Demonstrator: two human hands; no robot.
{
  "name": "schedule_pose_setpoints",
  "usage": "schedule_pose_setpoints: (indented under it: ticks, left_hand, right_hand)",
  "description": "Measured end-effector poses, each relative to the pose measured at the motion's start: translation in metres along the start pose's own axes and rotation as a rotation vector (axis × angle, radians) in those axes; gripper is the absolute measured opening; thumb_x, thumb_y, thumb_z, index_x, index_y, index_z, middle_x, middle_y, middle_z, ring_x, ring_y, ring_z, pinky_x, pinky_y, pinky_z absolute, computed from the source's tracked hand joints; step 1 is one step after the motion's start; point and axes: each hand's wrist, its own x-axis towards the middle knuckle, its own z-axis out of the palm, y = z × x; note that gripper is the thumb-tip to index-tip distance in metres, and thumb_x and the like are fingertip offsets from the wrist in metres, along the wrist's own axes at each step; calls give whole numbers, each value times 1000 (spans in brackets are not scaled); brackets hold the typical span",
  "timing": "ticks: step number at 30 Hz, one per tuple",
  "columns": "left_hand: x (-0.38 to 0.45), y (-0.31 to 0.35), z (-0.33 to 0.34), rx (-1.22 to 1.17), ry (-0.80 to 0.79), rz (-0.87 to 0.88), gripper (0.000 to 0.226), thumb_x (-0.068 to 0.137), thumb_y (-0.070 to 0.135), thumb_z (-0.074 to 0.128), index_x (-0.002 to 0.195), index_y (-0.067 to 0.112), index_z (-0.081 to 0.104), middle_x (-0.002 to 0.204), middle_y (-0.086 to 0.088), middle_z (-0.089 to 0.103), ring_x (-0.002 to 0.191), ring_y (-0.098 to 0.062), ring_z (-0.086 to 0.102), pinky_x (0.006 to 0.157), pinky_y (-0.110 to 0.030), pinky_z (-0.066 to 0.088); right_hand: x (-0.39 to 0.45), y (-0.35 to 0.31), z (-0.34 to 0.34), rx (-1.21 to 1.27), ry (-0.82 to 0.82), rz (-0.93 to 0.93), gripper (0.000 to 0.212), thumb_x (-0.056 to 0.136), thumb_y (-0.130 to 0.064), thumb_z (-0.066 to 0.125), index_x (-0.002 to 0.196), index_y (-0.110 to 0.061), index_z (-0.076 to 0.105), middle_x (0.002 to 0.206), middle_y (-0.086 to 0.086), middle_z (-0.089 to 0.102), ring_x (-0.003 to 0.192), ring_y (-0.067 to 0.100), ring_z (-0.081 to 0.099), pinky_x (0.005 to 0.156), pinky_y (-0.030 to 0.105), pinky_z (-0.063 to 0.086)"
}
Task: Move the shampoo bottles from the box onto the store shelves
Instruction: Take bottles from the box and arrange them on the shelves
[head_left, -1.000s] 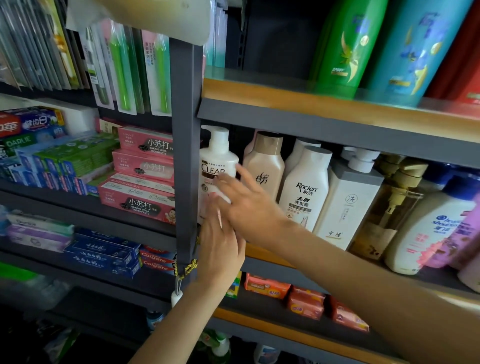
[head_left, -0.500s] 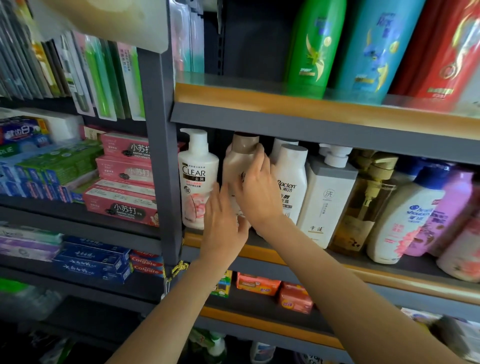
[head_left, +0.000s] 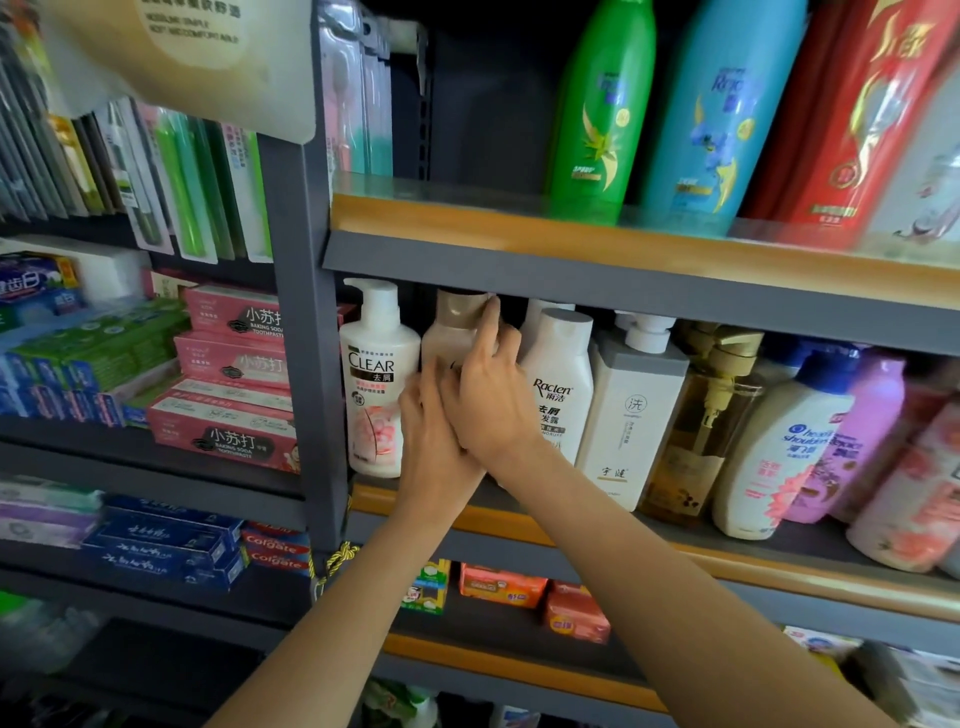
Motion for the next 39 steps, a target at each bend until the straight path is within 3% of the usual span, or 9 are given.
schedule_pose_setpoints:
  ticks: [2, 5, 12, 19, 23, 27, 31, 35, 39]
  left_hand:
    - [2, 2, 1, -4, 5, -10, 86, 77, 19, 73, 145, 12, 21, 148, -10, 22, 136, -20, 25, 107, -28, 30]
    - [3, 5, 0, -18, 17, -5, 85, 81, 13, 68, 148, 17, 16, 148, -9, 21, 135, -22, 30, 104, -25, 30]
    - [6, -2, -11, 124, 60, 25, 76, 82, 15, 67, 145, 10, 24, 148, -7, 28, 137, -22, 29, 112, -38, 32]
    - [0, -6, -10, 251, 19, 48, 85, 84, 21, 66, 149, 14, 12, 151, -8, 21, 139, -22, 22, 112, -33, 24]
    - [-3, -6, -6, 284, 56, 27, 78, 84, 20, 67, 147, 10, 21, 148, -13, 27, 136, -26, 28, 110, -35, 29]
    - [-5, -11, -4, 258, 80, 56, 76, 80, 12, 70, 144, 8, 28, 145, -15, 29, 133, -30, 33, 107, -43, 38]
    - [1, -3, -4, 360, 138, 216, 70, 77, 3, 66, 140, 7, 36, 140, -18, 37, 128, -35, 41, 102, -47, 42]
    - [0, 10, 9, 414, 121, 309, 70, 70, -1, 66, 135, 11, 42, 137, -19, 42, 119, -36, 46, 93, -47, 44]
    - [-4, 17, 17, 475, 49, 422, 59, 70, 6, 46, 128, 12, 53, 137, -15, 45, 118, -29, 40, 94, -46, 44]
  right_hand:
    - [8, -2, -10, -60, 4, 14, 70, 96, -31, 43, 147, -4, 5, 133, 16, 34, 101, 36, 56, 68, 36, 42]
    - [22, -6, -21, -75, -24, 39, 53, 96, -26, 43, 139, -3, 23, 136, 15, 37, 116, 37, 49, 78, 40, 44]
    - [31, -5, -23, 393, -79, 230, 40, 90, -25, 57, 121, -2, 45, 117, 18, 61, 110, 36, 56, 89, 42, 47]
    - [32, -1, -23, 437, -114, 187, 41, 91, -24, 57, 124, -4, 44, 115, 16, 62, 107, 33, 58, 91, 43, 49]
    - [30, -2, -23, 401, -91, 207, 42, 90, -19, 54, 126, -1, 42, 116, 18, 61, 108, 34, 57, 86, 35, 47]
    - [-12, 7, -19, 338, 75, 26, 47, 88, -7, 53, 133, -2, 40, 130, 13, 47, 119, 26, 44, 94, 32, 42]
    - [-34, 43, -35, 7, 368, -94, 47, 85, -4, 56, 131, -9, 46, 133, 12, 45, 113, 28, 47, 76, 33, 49]
    - [-15, 57, -49, -124, 150, 80, 58, 91, -18, 53, 143, -16, 26, 140, 17, 34, 95, 38, 58, 60, 35, 41]
    - [-1, 60, -49, 18, 40, 158, 60, 92, -24, 53, 143, -14, 22, 114, 19, 52, 95, 39, 57, 63, 33, 36]
